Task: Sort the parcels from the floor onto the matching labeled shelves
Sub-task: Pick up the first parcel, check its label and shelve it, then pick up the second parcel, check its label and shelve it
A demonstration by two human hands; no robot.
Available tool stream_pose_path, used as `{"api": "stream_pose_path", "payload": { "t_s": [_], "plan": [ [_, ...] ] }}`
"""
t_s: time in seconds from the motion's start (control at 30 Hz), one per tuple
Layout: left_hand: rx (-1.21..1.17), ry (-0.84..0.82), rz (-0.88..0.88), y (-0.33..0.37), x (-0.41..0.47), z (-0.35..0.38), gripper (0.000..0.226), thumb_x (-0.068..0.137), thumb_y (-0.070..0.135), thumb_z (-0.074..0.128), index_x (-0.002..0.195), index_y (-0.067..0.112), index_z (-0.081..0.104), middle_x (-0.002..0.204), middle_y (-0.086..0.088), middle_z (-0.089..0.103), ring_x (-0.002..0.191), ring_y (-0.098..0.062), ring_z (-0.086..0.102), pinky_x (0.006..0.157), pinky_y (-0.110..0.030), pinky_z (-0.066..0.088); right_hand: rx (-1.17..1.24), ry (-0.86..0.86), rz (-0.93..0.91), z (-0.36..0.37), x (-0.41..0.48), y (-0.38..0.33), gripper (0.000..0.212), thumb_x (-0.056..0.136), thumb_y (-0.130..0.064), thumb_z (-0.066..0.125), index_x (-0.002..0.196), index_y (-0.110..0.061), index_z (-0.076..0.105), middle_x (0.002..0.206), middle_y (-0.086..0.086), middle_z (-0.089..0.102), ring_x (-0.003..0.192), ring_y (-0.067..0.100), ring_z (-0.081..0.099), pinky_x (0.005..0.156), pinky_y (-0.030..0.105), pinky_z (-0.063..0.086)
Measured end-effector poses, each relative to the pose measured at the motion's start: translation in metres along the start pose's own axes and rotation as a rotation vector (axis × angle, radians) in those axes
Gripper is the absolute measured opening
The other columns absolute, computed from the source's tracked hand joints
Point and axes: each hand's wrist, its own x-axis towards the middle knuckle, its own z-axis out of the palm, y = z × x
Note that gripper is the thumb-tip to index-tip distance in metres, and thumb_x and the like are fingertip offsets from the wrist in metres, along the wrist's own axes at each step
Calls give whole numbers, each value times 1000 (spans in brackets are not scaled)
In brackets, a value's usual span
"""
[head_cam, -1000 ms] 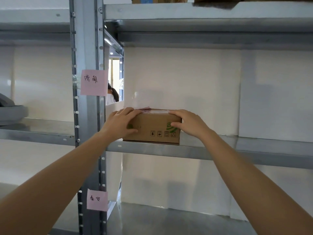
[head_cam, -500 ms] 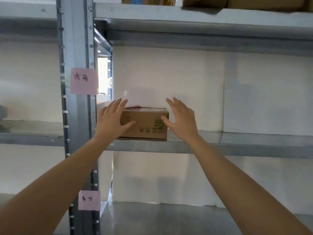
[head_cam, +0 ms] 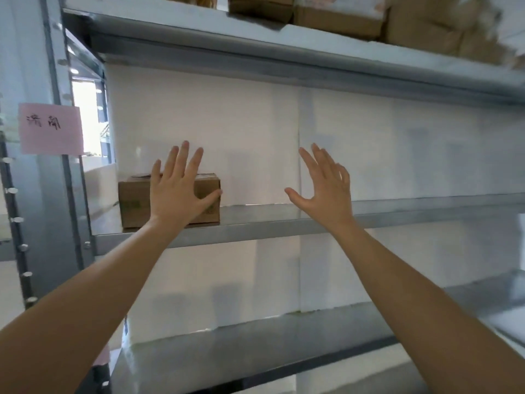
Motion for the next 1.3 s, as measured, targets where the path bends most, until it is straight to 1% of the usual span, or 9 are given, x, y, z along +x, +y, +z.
{"api": "stream_pose_path", "payload": {
  "t_s": [0.33, 0.4, 0.5, 0.57, 0.7, 0.8, 1.03, 1.17, 1.3],
  "plan": [
    [-168, -63, 148, 120, 17, 38, 87, 83, 65, 39, 149, 26, -1, 159, -2, -6, 146, -21, -5, 117, -46, -1, -227, 10, 90, -59, -39, 88, 79, 79, -66, 35, 147, -29, 22, 157, 2, 20, 145, 21, 18, 114, 46, 15],
    [-221, -58, 169, 147, 21, 47, 86, 83, 67, 39, 149, 26, 1, 160, -2, -3, 147, -21, -3, 116, -45, -1, -271, 5, 111, -72, -47, 108, 78, 79, -66, 35, 147, -29, 22, 157, 2, 21, 145, 21, 18, 114, 46, 14],
    [-330, -12, 210, 194, 23, 61, 85, 80, 66, 39, 149, 25, 12, 159, -1, 8, 146, -21, 6, 116, -45, 4, -348, 12, 142, -93, -60, 142, 77, 79, -65, 37, 146, -29, 25, 156, 2, 24, 144, 21, 21, 113, 46, 16],
    [-374, -5, 241, 230, 24, 71, 83, 83, 64, 42, 149, 26, 11, 159, 0, 8, 146, -20, 7, 116, -45, 5, -400, 13, 169, -107, -70, 167, 75, 80, -63, 38, 146, -28, 25, 156, 2, 25, 144, 21, 22, 113, 46, 17],
    [-451, -51, 314, 309, 22, 93, 83, 83, 61, 43, 149, 26, 8, 159, 1, 4, 146, -19, 4, 117, -43, 1, -476, -3, 225, -139, -99, 221, 72, 83, -62, 37, 146, -29, 25, 156, 1, 24, 144, 20, 20, 114, 48, 16],
    [-514, -73, 357, 378, 13, 109, 82, 82, 65, 36, 149, 23, 13, 159, -3, 8, 146, -21, 9, 116, -46, 4, -548, -26, 254, -171, -129, 266, 70, 84, -61, 37, 146, -29, 26, 156, 1, 23, 144, 20, 20, 114, 47, 16],
    [-691, -140, 422, 555, -11, 128, 84, 84, 61, 44, 150, 22, 10, 159, -5, 5, 146, -24, 4, 116, -47, 5, -776, -55, 454, -271, -212, 387, 77, 81, -65, 30, 147, -26, 22, 157, 3, 19, 145, 21, 18, 115, 48, 14],
    [-770, -155, 456, 642, -21, 137, 84, 81, 63, 42, 149, 21, 15, 159, -8, 8, 146, -26, 8, 115, -49, 7, -843, -4, 564, -316, -246, 443, 78, 80, -64, 33, 147, -27, 21, 158, 3, 17, 146, 22, 15, 115, 48, 12],
    [-866, -174, 509, 720, -28, 148, 84, 81, 57, 55, 148, 19, 19, 158, -9, 10, 145, -27, 9, 115, -48, 5, -881, 51, 654, -350, -278, 486, 79, 79, -64, 34, 147, -30, 18, 159, 2, 14, 146, 22, 11, 115, 49, 8]
  ]
}}
